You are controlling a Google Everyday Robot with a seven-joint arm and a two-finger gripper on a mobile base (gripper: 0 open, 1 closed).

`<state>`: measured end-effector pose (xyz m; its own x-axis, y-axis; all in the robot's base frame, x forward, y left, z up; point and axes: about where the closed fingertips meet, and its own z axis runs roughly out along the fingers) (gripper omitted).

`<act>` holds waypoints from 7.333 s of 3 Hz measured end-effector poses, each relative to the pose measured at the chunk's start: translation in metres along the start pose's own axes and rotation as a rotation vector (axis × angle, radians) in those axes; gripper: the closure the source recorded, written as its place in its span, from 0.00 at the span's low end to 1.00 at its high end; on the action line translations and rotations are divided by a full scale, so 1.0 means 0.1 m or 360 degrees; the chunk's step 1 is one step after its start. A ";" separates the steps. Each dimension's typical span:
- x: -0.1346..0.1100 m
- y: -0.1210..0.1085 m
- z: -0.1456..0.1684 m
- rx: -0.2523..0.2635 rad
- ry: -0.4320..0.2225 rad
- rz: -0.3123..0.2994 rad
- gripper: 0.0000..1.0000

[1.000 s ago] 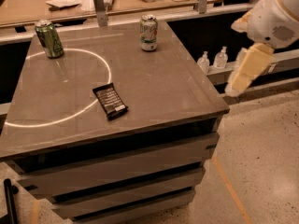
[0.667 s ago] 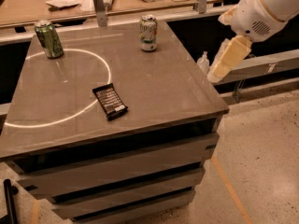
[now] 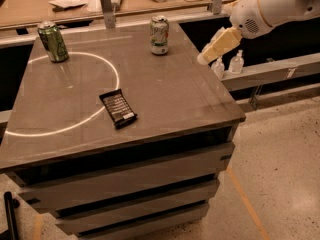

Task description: Move 7up can near rxbar chocolate

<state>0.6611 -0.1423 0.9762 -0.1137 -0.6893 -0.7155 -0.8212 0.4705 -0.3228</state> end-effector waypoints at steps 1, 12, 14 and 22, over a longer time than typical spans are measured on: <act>0.00 0.00 0.00 0.0000 0.0000 0.0000 0.00; -0.64 -0.72 2.02 0.0029 -0.0811 0.0582 0.96; -1.07 -0.38 1.28 -0.0112 -0.0863 0.0354 1.00; -0.96 1.51 1.20 -0.0925 -0.0941 0.0198 0.75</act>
Offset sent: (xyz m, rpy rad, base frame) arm 0.0406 0.0239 0.0033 0.1176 -0.0542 0.0354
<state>0.6150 0.0611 0.9211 -0.0433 -0.1726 -0.9840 -0.9980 0.0537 0.0345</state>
